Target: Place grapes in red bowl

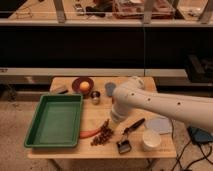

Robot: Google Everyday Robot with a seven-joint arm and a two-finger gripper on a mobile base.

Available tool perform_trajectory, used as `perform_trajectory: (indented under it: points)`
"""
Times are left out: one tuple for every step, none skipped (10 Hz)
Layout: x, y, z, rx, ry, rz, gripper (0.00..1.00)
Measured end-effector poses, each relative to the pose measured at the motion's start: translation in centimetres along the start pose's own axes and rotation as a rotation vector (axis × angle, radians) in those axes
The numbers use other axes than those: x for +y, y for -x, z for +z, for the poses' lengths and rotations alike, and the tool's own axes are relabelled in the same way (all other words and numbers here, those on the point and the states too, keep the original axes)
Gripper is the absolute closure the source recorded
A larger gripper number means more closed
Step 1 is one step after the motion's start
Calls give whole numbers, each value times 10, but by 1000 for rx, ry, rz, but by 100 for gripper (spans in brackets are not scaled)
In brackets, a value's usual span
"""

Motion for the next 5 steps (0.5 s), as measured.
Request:
perform_trajectory:
  points:
    - [-10, -11, 5, -10, -13, 67, 57]
    - [-13, -15, 9, -17, -19, 124, 59]
    - [-15, -18, 14, -17, -25, 185, 64]
    - [-15, -21, 18, -5, -42, 206, 65]
    - [-12, -22, 20, 6, -53, 220, 61]
